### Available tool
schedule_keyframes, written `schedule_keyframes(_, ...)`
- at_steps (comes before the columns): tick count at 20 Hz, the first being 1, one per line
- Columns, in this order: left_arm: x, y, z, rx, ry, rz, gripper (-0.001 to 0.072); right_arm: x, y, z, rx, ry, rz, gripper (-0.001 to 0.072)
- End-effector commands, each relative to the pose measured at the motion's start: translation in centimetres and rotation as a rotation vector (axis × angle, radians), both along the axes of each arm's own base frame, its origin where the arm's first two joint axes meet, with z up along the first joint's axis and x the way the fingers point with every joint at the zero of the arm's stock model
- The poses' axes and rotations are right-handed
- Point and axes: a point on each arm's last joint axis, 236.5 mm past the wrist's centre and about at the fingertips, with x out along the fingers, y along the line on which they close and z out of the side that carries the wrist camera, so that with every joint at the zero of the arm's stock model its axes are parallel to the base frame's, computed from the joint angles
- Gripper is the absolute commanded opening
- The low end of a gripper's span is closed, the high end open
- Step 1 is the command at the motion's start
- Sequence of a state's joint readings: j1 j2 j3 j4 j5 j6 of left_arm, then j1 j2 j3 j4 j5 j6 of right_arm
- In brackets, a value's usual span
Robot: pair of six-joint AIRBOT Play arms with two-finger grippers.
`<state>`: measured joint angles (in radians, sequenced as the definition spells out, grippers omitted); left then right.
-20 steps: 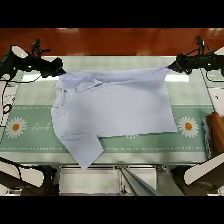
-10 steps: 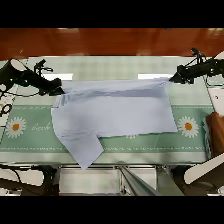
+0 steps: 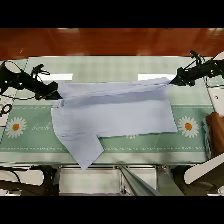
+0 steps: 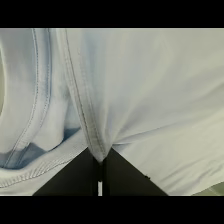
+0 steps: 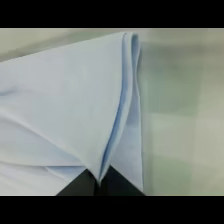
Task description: Fold the shirts.
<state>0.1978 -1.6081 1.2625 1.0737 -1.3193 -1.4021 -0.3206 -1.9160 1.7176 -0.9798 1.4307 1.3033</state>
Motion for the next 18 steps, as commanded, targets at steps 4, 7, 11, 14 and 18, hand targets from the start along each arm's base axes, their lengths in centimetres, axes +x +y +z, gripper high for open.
schedule_keyframes(4,-2.9,-0.6,-1.7,-0.024,0.081,-0.033,0.0021,-1.5,0.1,-1.2,0.002,0.076,0.013,0.003)
schedule_keyframes(7,-2.9,-0.6,-1.7,-0.023,0.087,-0.021,0.0056,-1.9,1.5,-1.9,0.01,0.111,0.04,0.0246)
schedule_keyframes(11,-3.5,1.0,-0.2,0.013,0.136,-0.019,0.0509,-2.2,0.7,-0.1,0.02,0.16,-0.024,0.0414)
schedule_keyframes(14,-2.5,3.8,4.2,0.042,0.033,0.077,0.0508,-3.3,-3.3,3.9,-0.019,0.123,-0.106,0.0414)
schedule_keyframes(18,-6.0,7.5,7.7,0.078,-0.073,0.232,0.0508,-7.2,-6.6,4.7,-0.075,0.056,-0.272,0.0414)
